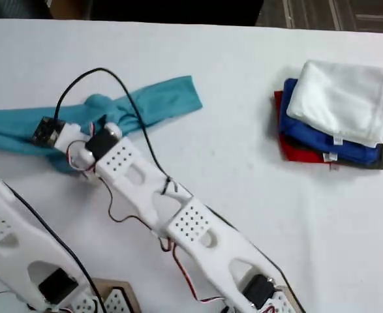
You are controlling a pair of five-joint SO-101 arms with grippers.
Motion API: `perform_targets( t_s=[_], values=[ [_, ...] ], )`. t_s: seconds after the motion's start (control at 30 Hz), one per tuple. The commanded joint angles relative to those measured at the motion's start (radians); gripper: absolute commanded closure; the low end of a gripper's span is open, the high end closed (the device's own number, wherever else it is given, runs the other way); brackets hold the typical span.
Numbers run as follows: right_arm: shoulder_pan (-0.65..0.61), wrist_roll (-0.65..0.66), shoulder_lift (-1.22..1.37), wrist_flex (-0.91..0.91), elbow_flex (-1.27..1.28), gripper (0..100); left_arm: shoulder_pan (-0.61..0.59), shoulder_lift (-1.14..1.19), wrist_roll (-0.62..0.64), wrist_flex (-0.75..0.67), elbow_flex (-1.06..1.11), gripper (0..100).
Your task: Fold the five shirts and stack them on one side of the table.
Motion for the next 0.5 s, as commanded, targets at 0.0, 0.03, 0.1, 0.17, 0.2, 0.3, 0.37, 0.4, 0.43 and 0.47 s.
perform_targets(
  t_s=[0.0,0.03,0.1,0.17,0.2,0.3,0.37,0.4,0.43,0.47],
  values=[
    [0.025,-0.008,0.004,-0.01,-0.041,77.2,-0.005,-0.015,-0.006,-0.012,-0.002,98],
    [0.036,-0.008,0.005,-0.012,-0.043,77.2,-0.005,-0.015,-0.005,-0.012,-0.002,98],
    [0.056,-0.008,0.007,-0.012,-0.043,77.2,-0.008,-0.015,-0.005,-0.011,-0.002,98],
    [0.074,-0.008,0.005,-0.012,-0.043,77.2,-0.009,-0.015,-0.008,-0.011,-0.002,98],
    [0.079,-0.008,0.008,-0.012,-0.043,77.2,-0.009,-0.015,-0.008,-0.011,-0.002,98],
    [0.087,-0.008,0.016,-0.013,-0.034,77.2,-0.009,-0.015,-0.008,-0.011,-0.002,98],
    [0.09,-0.008,0.016,-0.018,-0.032,77.3,-0.008,-0.015,-0.005,-0.011,-0.002,98],
    [0.091,-0.008,0.016,-0.018,-0.032,77.6,-0.006,-0.015,-0.003,-0.011,-0.002,98],
    [0.094,-0.008,0.016,-0.018,-0.035,79.4,-0.006,-0.015,-0.003,-0.011,-0.002,98],
    [0.099,-0.008,0.016,-0.018,-0.038,83.1,-0.005,-0.015,-0.003,-0.011,-0.002,98]
  ],
)
